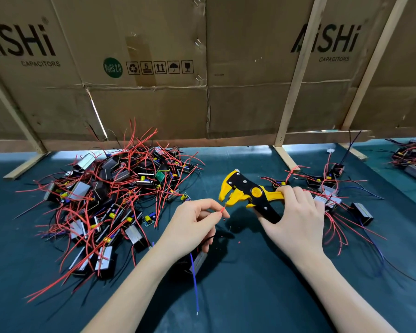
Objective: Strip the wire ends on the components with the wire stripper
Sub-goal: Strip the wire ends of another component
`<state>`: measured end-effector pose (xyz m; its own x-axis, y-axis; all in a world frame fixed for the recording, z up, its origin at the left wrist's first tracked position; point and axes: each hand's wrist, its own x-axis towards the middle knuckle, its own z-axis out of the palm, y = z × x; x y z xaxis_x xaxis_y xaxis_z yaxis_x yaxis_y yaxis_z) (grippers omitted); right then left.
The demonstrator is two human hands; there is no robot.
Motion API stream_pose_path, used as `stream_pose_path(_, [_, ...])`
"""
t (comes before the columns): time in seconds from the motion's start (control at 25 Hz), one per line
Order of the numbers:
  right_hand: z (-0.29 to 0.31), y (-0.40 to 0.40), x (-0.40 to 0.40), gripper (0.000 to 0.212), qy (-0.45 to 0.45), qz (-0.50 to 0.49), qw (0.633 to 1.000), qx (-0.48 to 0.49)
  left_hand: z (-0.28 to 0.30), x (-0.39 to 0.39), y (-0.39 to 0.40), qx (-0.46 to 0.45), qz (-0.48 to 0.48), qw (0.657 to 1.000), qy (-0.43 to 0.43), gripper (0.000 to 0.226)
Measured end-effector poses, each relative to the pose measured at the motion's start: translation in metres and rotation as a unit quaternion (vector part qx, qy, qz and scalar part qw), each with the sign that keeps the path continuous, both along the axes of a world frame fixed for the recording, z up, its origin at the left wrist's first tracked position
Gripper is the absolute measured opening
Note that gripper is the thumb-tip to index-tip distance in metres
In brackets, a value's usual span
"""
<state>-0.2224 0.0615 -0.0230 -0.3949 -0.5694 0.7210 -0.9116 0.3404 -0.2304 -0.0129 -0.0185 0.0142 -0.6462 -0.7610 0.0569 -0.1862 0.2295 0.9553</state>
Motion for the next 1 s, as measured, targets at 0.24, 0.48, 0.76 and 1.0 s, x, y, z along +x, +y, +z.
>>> stream_pose_path(0.24, [0.0032, 0.0002, 0.0034, 0.054, 0.029, 0.017, 0.999, -0.021, -0.0017, 0.0013, -0.0022, -0.021, 0.006, 1.000, -0.002, 0.027])
stream_pose_path(0.48, [0.0041, -0.0001, 0.0044, 0.054, 0.044, 0.017, 0.999, -0.025, -0.0024, 0.0016, -0.0019, -0.033, -0.001, 0.999, 0.015, 0.027])
stream_pose_path(0.76, [0.0051, -0.0003, 0.0044, 0.052, 0.061, 0.014, 0.997, -0.033, -0.0012, 0.0024, -0.0019, 0.010, -0.020, 1.000, 0.010, 0.029])
stream_pose_path(1.0, [0.0059, 0.0005, 0.0054, 0.049, 0.066, 0.006, 0.997, -0.029, 0.0008, 0.0021, -0.0023, 0.035, -0.016, 0.999, 0.027, 0.027])
